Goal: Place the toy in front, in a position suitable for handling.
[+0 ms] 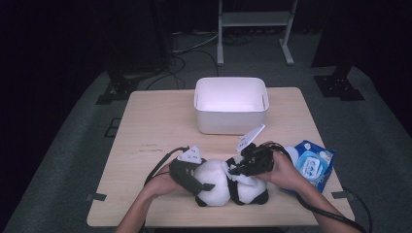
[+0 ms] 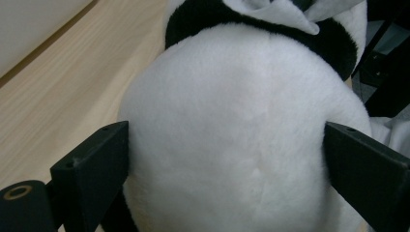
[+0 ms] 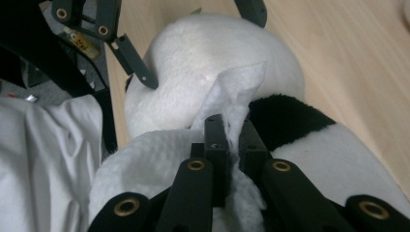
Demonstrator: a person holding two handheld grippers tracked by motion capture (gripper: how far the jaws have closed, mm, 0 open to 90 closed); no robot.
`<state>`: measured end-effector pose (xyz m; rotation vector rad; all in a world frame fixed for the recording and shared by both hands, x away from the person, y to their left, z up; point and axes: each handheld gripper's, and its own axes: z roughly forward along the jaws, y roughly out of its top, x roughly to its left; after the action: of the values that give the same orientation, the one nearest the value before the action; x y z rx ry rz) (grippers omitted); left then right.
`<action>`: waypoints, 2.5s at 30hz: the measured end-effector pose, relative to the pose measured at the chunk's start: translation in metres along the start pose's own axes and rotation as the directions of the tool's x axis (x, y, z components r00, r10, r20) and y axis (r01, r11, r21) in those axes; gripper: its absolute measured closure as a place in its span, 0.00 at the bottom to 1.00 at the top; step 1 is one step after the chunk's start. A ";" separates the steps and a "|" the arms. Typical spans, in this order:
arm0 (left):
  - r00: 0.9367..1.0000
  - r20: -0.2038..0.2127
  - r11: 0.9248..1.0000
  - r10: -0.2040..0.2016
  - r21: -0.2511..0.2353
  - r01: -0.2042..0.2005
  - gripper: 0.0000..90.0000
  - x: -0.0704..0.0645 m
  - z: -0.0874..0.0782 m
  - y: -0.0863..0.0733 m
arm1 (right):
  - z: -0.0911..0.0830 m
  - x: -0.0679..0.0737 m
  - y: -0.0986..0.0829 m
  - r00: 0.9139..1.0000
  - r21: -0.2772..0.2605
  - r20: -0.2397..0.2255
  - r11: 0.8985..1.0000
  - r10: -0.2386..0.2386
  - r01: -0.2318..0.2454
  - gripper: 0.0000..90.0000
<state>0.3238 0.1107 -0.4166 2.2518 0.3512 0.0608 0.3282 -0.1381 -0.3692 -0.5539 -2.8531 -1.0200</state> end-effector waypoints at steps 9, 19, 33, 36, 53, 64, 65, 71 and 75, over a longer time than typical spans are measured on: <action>1.000 0.005 1.000 0.008 -0.015 -0.008 0.07 0.000 -0.003 0.001 | -0.014 0.001 -0.004 1.000 -0.035 0.022 0.999 -0.004 0.005 0.92; 1.000 0.018 1.000 0.000 -0.017 0.000 0.06 0.000 -0.003 0.001 | -0.032 0.010 -0.017 0.997 -0.015 0.039 0.998 -0.064 0.065 0.81; 0.999 0.041 1.000 -0.002 -0.021 0.003 0.05 -0.001 -0.003 0.002 | -0.019 0.012 0.003 0.997 -0.020 0.039 0.997 -0.073 0.074 0.95; 0.999 0.047 1.000 -0.005 -0.024 0.006 0.05 -0.001 -0.004 0.002 | -0.009 0.014 0.019 0.996 -0.028 0.029 0.996 -0.086 0.087 0.95; 0.999 0.039 0.993 0.030 -0.114 -0.025 0.57 -0.002 -0.023 0.017 | 0.015 0.016 0.026 0.994 -0.007 -0.011 0.994 -0.106 0.106 0.94; 1.000 0.009 0.996 0.021 -0.088 -0.021 0.93 -0.003 -0.018 0.015 | -0.002 0.015 0.017 0.995 -0.018 0.001 0.995 -0.096 0.096 0.81; 1.000 0.005 0.996 0.024 -0.084 -0.024 0.94 -0.003 -0.019 0.015 | -0.006 0.015 0.015 0.996 -0.020 0.003 0.995 -0.093 0.093 0.80; 1.000 0.001 0.996 0.010 -0.083 -0.010 0.96 -0.001 -0.018 0.014 | -0.027 0.019 0.001 0.995 -0.017 0.007 0.995 -0.102 0.102 0.75; 1.000 0.001 0.997 0.005 -0.082 -0.004 0.95 0.000 -0.018 0.014 | -0.036 0.022 -0.009 0.993 0.001 0.005 0.993 -0.122 0.122 0.70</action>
<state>0.3239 0.1155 -0.3941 2.1716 0.3370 0.0748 0.3021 -0.1599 -0.3428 -0.3870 -2.9230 -1.0358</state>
